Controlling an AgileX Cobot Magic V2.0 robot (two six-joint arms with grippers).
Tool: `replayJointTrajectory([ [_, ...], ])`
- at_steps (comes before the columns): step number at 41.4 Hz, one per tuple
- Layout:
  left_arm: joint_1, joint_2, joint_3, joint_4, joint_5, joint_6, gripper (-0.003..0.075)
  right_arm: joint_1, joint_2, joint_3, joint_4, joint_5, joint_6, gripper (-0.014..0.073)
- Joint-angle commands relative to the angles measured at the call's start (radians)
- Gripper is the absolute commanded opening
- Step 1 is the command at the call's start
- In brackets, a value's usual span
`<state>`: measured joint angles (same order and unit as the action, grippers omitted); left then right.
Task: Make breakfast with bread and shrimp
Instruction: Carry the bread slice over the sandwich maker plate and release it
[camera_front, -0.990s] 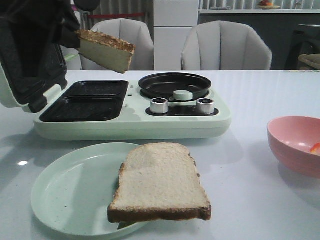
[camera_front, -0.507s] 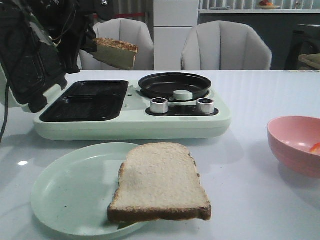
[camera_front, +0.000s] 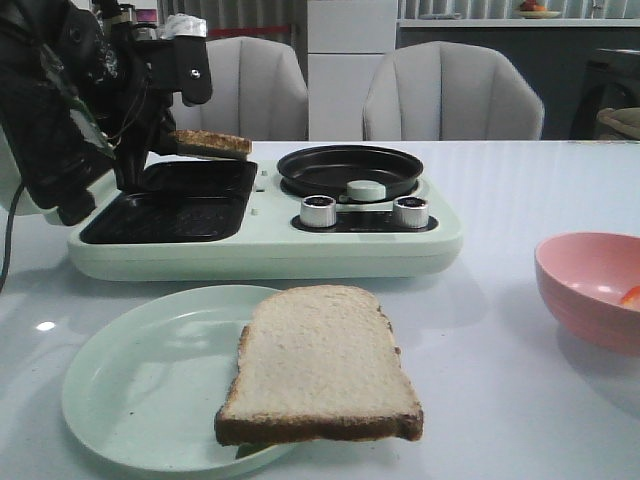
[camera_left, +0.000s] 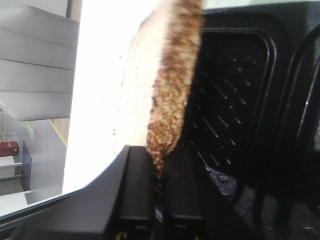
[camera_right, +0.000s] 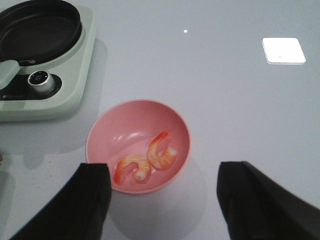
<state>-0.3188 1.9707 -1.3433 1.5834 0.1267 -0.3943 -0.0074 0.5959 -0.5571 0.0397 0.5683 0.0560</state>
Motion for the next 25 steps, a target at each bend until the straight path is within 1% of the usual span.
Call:
replayJointTrajectory([
  [1, 0.007, -0.049, -0.036, 0.01, 0.007, -0.015, 0.0104, -0.003, 0.01, -0.029, 0.001, -0.081, -0.003, 0.0557],
  [4, 0.007, -0.049, -0.036, 0.01, 0.007, -0.015, 0.0127, -0.003, 0.01, -0.029, 0.001, -0.081, -0.003, 0.0557],
  [7, 0.007, -0.048, -0.036, 0.01, 0.005, -0.015, 0.0188, -0.003, 0.01, -0.029, 0.001, -0.081, -0.003, 0.0557],
  [10, 0.007, -0.047, -0.036, 0.01, 0.005, -0.015, 0.0279, -0.003, 0.01, -0.029, 0.001, -0.081, -0.003, 0.0557],
  [12, 0.007, -0.047, -0.036, 0.01, 0.01, -0.015, 0.0353, -0.003, 0.01, -0.029, 0.001, -0.081, -0.003, 0.0557],
  [13, 0.007, -0.047, -0.036, 0.01, 0.012, -0.015, 0.0371, -0.003, 0.01, -0.029, 0.001, -0.081, -0.003, 0.0557],
  [15, 0.007, -0.047, -0.036, 0.01, 0.012, -0.015, 0.0435, -0.003, 0.01, -0.029, 0.001, -0.081, -0.003, 0.0557],
  [17, 0.007, -0.047, -0.036, 0.01, 0.028, -0.015, 0.047, -0.003, 0.01, -0.029, 0.001, -0.081, -0.003, 0.0557],
  [18, 0.007, -0.047, -0.036, 0.008, 0.035, -0.015, 0.0484, -0.003, 0.01, -0.029, 0.001, -0.081, -0.003, 0.0557],
  [21, 0.005, -0.049, -0.036, -0.017, 0.058, -0.015, 0.0491, -0.003, 0.01, -0.029, 0.001, -0.081, -0.003, 0.0557],
  [23, 0.005, -0.055, -0.036, -0.053, 0.058, -0.015, 0.0491, -0.003, 0.01, -0.029, 0.001, -0.081, -0.003, 0.0557],
  [25, 0.005, -0.065, -0.036, -0.13, 0.056, -0.015, 0.049, -0.003, 0.01, -0.029, 0.001, -0.081, -0.003, 0.0557],
])
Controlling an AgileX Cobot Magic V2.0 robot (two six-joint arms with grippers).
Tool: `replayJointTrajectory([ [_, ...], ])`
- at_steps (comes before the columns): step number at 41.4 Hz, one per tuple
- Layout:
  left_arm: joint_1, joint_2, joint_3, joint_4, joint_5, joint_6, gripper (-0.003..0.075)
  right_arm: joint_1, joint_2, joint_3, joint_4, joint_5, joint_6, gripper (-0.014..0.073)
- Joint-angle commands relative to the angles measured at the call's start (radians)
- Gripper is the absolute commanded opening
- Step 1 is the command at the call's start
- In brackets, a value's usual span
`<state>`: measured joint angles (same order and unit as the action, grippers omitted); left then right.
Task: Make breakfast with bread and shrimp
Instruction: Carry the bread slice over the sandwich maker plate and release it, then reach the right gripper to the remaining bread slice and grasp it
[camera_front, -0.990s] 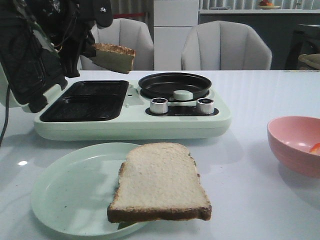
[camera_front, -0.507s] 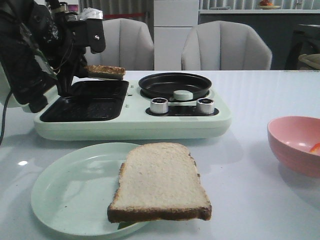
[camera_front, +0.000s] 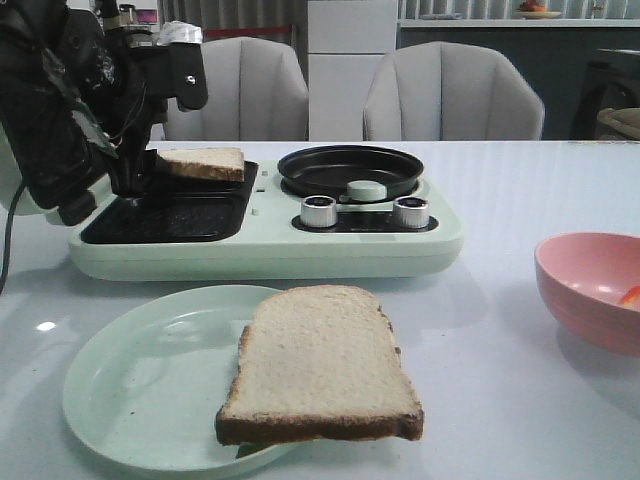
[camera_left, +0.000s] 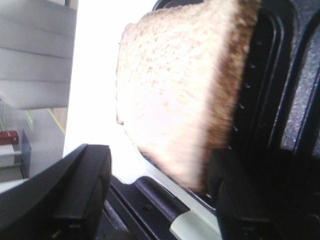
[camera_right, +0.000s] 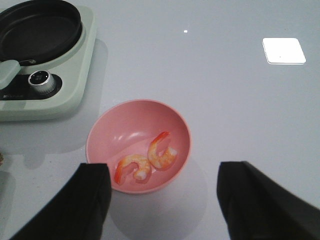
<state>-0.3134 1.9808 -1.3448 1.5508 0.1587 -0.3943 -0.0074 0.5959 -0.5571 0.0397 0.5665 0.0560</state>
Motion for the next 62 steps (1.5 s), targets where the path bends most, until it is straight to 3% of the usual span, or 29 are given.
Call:
replayJointTrajectory([
  [1, -0.001, -0.081, -0.034, -0.117, 0.018, -0.015, 0.049, -0.003, 0.01, -0.029, 0.001, -0.079, -0.003, 0.0557],
  [13, -0.073, -0.241, 0.049, -0.39, 0.041, -0.015, 0.049, -0.003, 0.01, -0.029, 0.001, -0.079, -0.003, 0.0557],
  [21, -0.209, -0.388, 0.133, -0.634, 0.25, -0.005, 0.049, -0.003, 0.01, -0.029, 0.001, -0.079, -0.003, 0.0557],
  [29, -0.36, -0.54, 0.18, -1.029, 0.496, 0.208, 0.049, -0.003, 0.01, -0.029, 0.001, -0.079, -0.003, 0.0557],
  [36, -0.381, -0.683, 0.246, -1.367, 0.576, 0.377, 0.049, -0.003, 0.01, -0.029, 0.001, -0.079, -0.003, 0.0557],
  [62, -0.381, -1.419, 0.644, -1.622, 0.521, 0.385, 0.049, -0.003, 0.01, -0.029, 0.0, -0.071, -0.003, 0.0557],
])
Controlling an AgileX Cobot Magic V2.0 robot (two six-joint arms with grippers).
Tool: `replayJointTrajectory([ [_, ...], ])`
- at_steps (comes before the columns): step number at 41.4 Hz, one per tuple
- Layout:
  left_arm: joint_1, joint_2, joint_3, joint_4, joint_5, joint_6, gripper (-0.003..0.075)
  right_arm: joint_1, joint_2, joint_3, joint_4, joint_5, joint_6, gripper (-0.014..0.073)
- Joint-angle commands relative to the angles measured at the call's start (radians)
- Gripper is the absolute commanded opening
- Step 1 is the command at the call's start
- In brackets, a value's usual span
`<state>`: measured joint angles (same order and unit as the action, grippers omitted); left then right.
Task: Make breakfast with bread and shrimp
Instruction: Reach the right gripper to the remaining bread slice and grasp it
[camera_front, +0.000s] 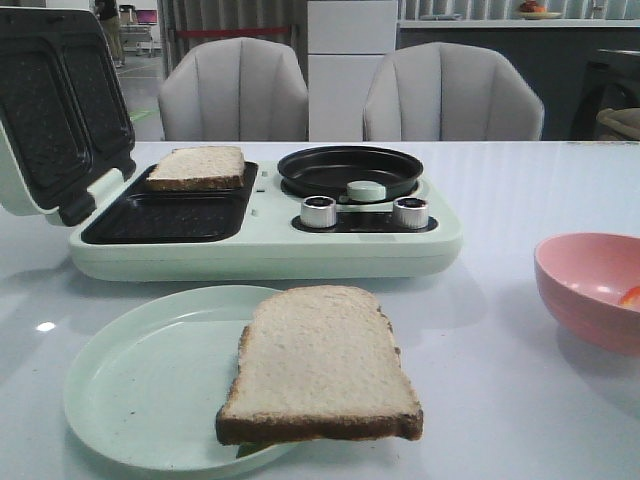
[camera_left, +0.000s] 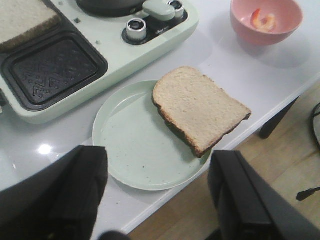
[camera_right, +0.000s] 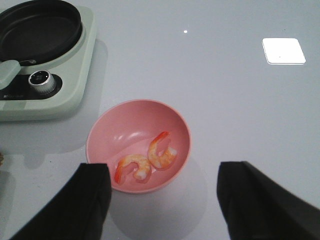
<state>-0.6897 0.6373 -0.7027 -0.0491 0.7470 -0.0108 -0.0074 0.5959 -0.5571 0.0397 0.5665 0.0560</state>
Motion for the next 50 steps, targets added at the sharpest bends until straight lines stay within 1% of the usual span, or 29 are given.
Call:
replayJointTrajectory([
  [1, -0.005, -0.098, 0.01, -0.022, -0.067, 0.001, 0.049, -0.003, 0.01, -0.029, 0.0, -0.066, -0.003, 0.0557],
  [6, -0.005, -0.166, 0.028, -0.022, -0.067, 0.001, 0.049, -0.003, 0.011, -0.029, 0.057, -0.039, -0.003, 0.0557],
  [10, -0.005, -0.18, 0.028, -0.022, -0.067, 0.001, 0.049, 0.004, 0.029, -0.029, 0.16, 0.002, -0.011, 0.0557],
  [14, -0.005, -0.178, 0.028, -0.022, -0.071, 0.001, 0.049, 0.036, 0.077, -0.029, 0.299, 0.095, -0.103, 0.0557],
  [19, -0.005, -0.178, 0.028, -0.022, -0.099, 0.001, 0.049, 0.105, 0.162, -0.029, 0.518, 0.151, -0.248, 0.0557],
  [24, -0.005, -0.178, 0.028, -0.022, -0.114, 0.001, 0.049, 0.186, 0.267, -0.029, 0.711, 0.142, -0.375, 0.0557],
  [29, -0.005, -0.178, 0.028, -0.022, -0.114, 0.001, 0.049, 0.268, 0.383, -0.029, 0.843, 0.086, -0.468, 0.0557],
  [34, -0.005, -0.178, 0.028, -0.022, -0.114, 0.001, 0.049, 0.341, 0.499, -0.029, 0.933, 0.007, -0.528, 0.0557],
  [39, -0.005, -0.178, 0.028, -0.022, -0.114, 0.001, 0.049, 0.387, 0.61, -0.033, 1.015, -0.05, -0.596, 0.0557],
  [44, -0.005, -0.178, 0.028, -0.022, -0.114, 0.001, 0.049, 0.397, 0.731, -0.067, 1.083, -0.042, -0.654, 0.0557],
  [50, -0.005, -0.178, 0.028, -0.024, -0.114, 0.001, 0.049, 0.397, 0.854, -0.141, 1.098, -0.032, -0.676, 0.0557],
])
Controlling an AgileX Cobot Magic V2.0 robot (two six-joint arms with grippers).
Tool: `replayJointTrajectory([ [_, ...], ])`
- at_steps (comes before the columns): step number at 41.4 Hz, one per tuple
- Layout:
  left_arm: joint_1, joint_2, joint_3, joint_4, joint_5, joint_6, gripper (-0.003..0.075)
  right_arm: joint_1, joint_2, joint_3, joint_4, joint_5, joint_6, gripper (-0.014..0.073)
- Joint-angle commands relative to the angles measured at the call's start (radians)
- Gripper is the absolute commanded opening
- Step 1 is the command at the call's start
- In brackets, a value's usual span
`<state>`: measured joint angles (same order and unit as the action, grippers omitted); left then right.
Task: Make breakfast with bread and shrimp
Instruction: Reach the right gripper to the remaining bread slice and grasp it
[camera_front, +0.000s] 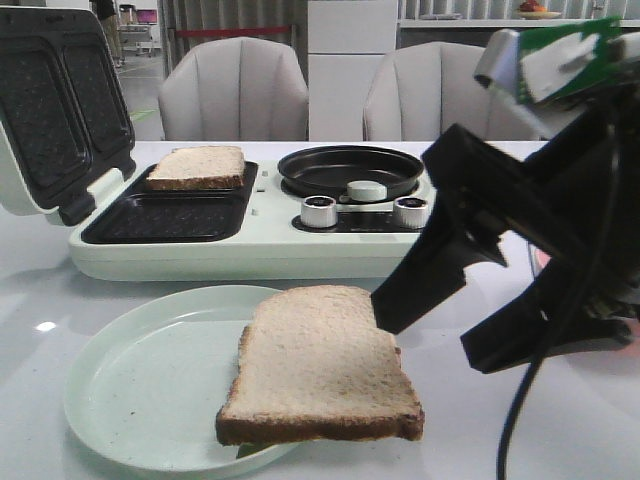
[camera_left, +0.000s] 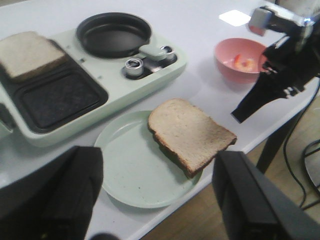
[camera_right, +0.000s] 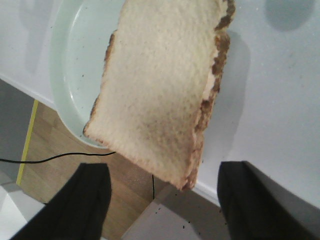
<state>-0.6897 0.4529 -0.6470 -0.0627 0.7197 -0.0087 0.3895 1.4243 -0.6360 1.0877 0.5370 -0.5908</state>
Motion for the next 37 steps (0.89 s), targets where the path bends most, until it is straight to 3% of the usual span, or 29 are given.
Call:
replayJointTrajectory([
  [1, -0.005, 0.007, -0.028, -0.012, -0.087, -0.001, 0.049, 0.0, 0.048, -0.073, 0.05, -0.003, -0.029, 0.0557],
  [25, -0.005, 0.007, -0.028, -0.012, -0.085, -0.001, 0.049, 0.0, 0.343, -0.27, 0.045, 0.08, -0.051, 0.0544],
  [37, -0.005, 0.007, -0.028, -0.012, -0.085, -0.001, 0.049, -0.001, 0.341, -0.27, 0.041, 0.092, -0.071, 0.0222],
])
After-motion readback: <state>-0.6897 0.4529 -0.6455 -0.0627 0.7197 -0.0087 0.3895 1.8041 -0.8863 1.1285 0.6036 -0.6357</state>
